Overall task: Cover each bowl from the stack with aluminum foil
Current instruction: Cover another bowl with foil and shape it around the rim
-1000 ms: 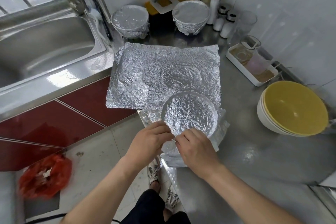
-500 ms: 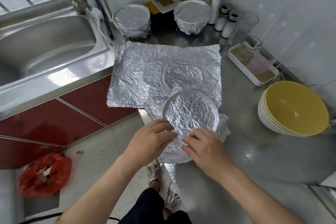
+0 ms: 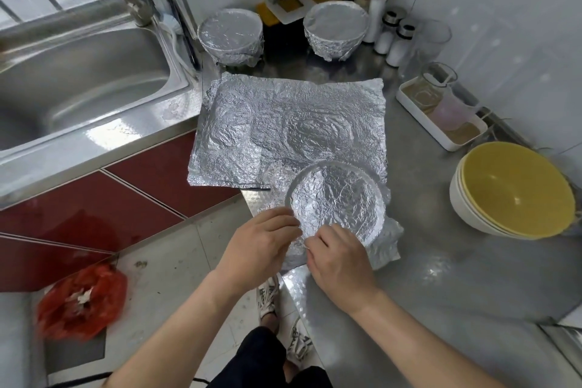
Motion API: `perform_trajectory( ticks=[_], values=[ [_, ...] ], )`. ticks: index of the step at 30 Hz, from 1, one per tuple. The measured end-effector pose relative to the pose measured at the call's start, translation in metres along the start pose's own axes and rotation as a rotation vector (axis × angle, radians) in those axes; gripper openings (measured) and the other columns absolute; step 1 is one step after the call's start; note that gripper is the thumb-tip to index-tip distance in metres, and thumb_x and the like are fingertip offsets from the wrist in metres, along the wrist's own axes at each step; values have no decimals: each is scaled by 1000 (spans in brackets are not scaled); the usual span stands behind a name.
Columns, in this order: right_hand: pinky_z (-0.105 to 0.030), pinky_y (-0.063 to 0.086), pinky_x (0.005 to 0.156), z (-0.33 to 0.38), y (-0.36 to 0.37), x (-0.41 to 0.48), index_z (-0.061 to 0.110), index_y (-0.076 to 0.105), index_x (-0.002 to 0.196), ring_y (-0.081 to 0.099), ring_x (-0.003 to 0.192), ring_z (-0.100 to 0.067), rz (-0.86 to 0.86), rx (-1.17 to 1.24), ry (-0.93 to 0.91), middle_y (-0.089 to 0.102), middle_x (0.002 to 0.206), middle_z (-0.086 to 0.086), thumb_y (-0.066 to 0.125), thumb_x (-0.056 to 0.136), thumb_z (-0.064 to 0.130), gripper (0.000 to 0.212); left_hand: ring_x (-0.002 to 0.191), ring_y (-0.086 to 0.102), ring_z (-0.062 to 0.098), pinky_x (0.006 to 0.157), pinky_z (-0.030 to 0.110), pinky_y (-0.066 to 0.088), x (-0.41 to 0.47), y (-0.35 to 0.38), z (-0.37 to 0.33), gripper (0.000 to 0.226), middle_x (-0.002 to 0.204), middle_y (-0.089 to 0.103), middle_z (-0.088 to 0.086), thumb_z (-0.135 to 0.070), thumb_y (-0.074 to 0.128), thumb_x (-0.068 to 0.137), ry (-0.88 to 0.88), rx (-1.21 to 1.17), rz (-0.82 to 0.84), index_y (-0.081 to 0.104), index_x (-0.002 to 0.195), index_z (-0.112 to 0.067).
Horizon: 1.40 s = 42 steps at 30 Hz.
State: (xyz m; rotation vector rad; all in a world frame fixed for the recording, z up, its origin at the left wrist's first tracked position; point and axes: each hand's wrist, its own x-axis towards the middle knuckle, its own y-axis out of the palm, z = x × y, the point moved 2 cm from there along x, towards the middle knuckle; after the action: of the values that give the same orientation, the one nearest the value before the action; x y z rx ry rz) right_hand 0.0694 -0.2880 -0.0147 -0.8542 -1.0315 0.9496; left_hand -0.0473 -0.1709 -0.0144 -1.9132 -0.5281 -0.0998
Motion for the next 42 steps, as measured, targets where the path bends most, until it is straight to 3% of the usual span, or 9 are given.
perform_trajectory(
  ticks=[5,9,13,17,23,28,32,37,42],
  values=[
    [-34,47,64,3,-2,-2,13,64,86,52,73,-21,24,32,11,54,79,-1,65,86,10,3,122,57,18,99,33,50,-9,1,-5,23,118,68,-4,-20,66,90,-41,-39,49,73,111,-15],
    [-32,46,72,-10,-20,-7,18,63,95,53,82,-17,118,49,-40,56,88,3,55,87,30,17,119,58,17,94,31,52,-5,0,-2,16,113,69,-5,-27,65,93,-23,-20,46,73,104,-19],
    [-29,40,72,-29,-28,-15,18,65,86,52,79,-16,116,1,-86,57,86,4,64,87,26,8,110,60,16,89,26,50,0,0,-2,13,104,70,-5,-26,65,92,25,17,39,75,96,-18],
    [-33,43,65,-31,-19,-16,14,62,77,49,71,-20,86,-31,-128,56,78,0,69,84,11,10,103,60,15,90,22,48,4,4,-3,8,98,73,-4,-15,69,88,78,40,-5,76,90,-15],
    [-31,40,60,-22,-15,-13,13,59,70,46,64,-21,9,-61,-112,52,70,-2,68,83,6,17,112,61,16,90,31,53,1,4,0,14,106,71,-3,-8,71,86,44,40,22,75,98,-15],
    [-29,38,66,-6,-12,-9,18,64,84,50,72,-17,14,19,8,54,76,3,65,87,23,7,124,55,20,101,30,47,7,-6,-12,34,119,67,-2,-12,63,76,-23,-31,89,73,107,-17],
    [-28,36,75,-14,-21,-15,21,66,94,52,83,-13,68,101,28,56,86,7,55,87,38,22,115,57,20,96,28,48,8,-3,-17,31,110,68,-1,-8,70,73,23,-21,109,75,102,-16],
    [-33,43,72,-23,-18,-24,16,64,84,52,75,-19,72,-7,-77,57,83,1,68,84,15,3,97,61,19,75,30,54,6,2,-11,25,94,67,-4,-11,78,72,49,8,102,78,94,-21],
    [-33,42,64,-23,-14,-20,12,61,77,48,68,-23,-3,-43,-112,54,75,-3,61,82,3,10,90,60,19,74,31,53,6,4,-14,24,90,69,-2,-18,54,87,138,59,28,78,91,-16]
  ],
)
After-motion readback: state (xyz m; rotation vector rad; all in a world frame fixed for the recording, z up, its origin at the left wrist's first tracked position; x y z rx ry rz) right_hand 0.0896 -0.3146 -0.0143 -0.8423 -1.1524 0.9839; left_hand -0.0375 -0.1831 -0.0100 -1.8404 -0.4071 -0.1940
